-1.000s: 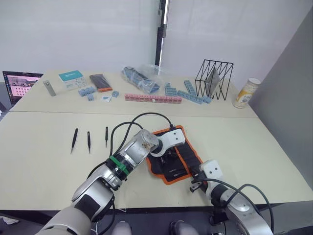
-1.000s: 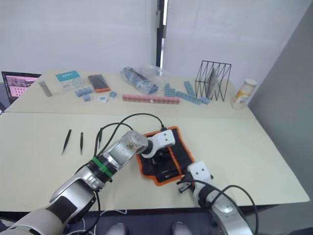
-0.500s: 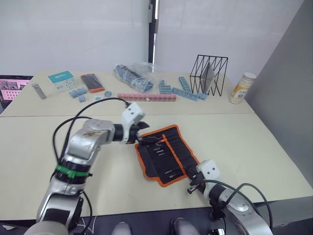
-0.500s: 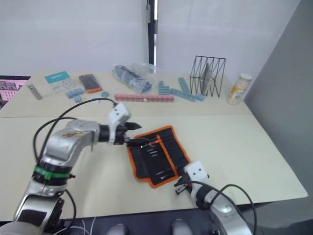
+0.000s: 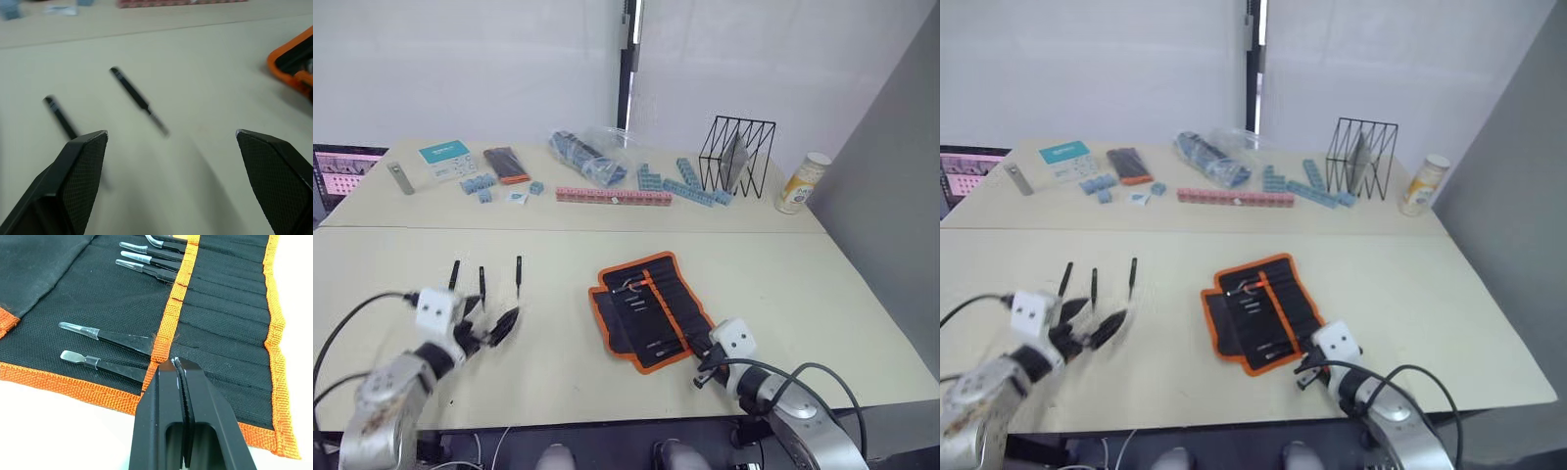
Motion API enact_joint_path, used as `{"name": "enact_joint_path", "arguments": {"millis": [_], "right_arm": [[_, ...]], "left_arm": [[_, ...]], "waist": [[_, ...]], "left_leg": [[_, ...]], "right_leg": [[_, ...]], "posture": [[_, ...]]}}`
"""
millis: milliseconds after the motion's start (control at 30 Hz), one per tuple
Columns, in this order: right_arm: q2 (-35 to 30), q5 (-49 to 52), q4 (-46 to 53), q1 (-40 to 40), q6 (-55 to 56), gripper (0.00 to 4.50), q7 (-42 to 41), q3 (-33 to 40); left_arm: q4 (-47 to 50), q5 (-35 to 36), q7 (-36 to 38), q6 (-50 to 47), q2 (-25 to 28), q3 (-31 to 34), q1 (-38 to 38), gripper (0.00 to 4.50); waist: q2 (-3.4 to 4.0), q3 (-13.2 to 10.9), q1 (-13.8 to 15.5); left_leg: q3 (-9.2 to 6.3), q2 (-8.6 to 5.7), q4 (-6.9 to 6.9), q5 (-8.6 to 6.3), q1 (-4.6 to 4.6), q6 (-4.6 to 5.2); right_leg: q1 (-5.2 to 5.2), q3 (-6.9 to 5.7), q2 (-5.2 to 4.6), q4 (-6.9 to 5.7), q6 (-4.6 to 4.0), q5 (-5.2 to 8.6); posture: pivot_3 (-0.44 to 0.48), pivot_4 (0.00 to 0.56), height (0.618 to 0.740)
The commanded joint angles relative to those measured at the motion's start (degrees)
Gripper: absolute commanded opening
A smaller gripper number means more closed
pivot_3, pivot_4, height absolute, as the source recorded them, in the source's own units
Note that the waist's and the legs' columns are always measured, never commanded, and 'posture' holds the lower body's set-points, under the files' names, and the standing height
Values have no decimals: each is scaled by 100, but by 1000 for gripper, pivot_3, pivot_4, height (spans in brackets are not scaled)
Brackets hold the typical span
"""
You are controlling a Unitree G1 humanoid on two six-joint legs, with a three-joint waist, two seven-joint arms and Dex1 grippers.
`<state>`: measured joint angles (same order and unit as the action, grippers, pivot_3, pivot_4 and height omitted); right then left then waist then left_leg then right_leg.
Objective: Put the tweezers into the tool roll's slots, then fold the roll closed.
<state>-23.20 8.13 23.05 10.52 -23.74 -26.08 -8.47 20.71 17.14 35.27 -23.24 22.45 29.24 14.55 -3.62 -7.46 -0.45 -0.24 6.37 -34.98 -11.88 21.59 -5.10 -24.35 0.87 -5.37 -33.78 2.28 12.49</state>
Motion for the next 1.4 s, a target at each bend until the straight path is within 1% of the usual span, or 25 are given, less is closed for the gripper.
{"name": "enact_joint_path", "arguments": {"millis": [33,167,300,433,633,700,767,833,1000,1100,1200,1267,1367,1400], "right_arm": [[-72,-84,-787,354,-238,0,-99,-166],[-59,-61,-805,334,-54,0,-168,-180],[-69,-63,-862,247,-78,0,-234,-214],[-66,-71,-878,188,-95,0,-313,-229],[-36,-87,-876,142,-129,0,-342,-224],[-23,-93,-864,137,-140,0,-332,-230],[8,-95,-843,138,-148,0,-293,-217],[37,-97,-822,135,-160,0,-251,-200],[90,-110,-815,113,-169,0,-186,-193],[107,-102,-802,68,-195,0,-161,-182],[106,-89,-772,31,-231,0,-138,-177],[106,-85,-755,16,-251,0,-120,-171],[99,-79,-731,22,-258,0,-103,-153],[96,-82,-721,29,-257,0,-95,-147]], "left_arm": [[374,218,-194,484,-192,520,499,4459],[445,430,-334,590,-354,812,1025,4459],[404,606,-432,547,-363,935,1266,4459],[352,660,-612,364,-297,859,1256,4459],[215,561,-893,5,-84,563,887,4459],[102,608,-1054,-107,-75,539,675,4459],[-126,376,-1186,-152,89,379,403,4459],[-476,204,-1475,-234,150,263,6,4459],[-1391,-205,-1746,-120,296,-152,-807,4459],[-2243,-494,-1953,-82,369,-481,-1523,4459],[-2967,-703,-2050,11,403,-735,-2067,4459],[-3271,-761,-2027,34,404,-879,-2294,4459],[-3453,-774,-2045,-11,345,-968,-2436,4459],[-3513,-779,-2067,-16,331,-976,-2467,4204]], "waist": [[0,0,7],[3,1,-27],[3,1,-61],[3,1,-63],[3,1,-64],[3,1,-66],[3,2,-63],[3,2,-54],[14,6,-42],[35,16,2],[80,35,35],[104,44,54],[135,47,78],[141,47,82]], "left_leg": [[0,0,-2,0,2,0],[-3,0,-8,-1,33,-1],[4,-1,-23,-6,59,-3],[6,2,-14,-18,50,-3],[6,3,-4,-22,39,-6],[7,3,-4,-21,38,-6],[8,3,-5,-21,37,-6],[8,3,-4,-21,30,-5],[7,3,-2,-21,8,-5],[6,3,0,-21,-14,-5],[5,1,-2,-21,-25,-5],[5,-5,-6,-21,-31,-5],[1,-9,-9,-21,-40,-5],[-4,-17,-9,-21,-43,-5]], "right_leg": [[0,-1,-1,8,0,0],[-5,-9,-3,74,0,0],[-18,-10,-12,92,1,0],[-23,-10,-7,85,1,0],[-26,-10,-2,69,1,0],[-25,-9,-2,69,1,0],[-25,-9,0,67,1,-1],[-23,-9,2,64,1,-1],[-7,-8,5,61,1,-2],[7,-9,7,61,1,-2],[7,-9,6,60,1,-1],[7,-9,1,62,1,-1],[6,-11,-1,64,1,-1],[7,-10,-4,64,1,-1]], "posture": [[0,150,738],[0,150,738],[0,150,738],[0,150,738],[0,150,738],[0,150,738],[0,150,738],[0,150,738],[0,150,738],[0,150,738],[0,150,738],[0,150,738],[0,150,738],[0,150,738]]}}
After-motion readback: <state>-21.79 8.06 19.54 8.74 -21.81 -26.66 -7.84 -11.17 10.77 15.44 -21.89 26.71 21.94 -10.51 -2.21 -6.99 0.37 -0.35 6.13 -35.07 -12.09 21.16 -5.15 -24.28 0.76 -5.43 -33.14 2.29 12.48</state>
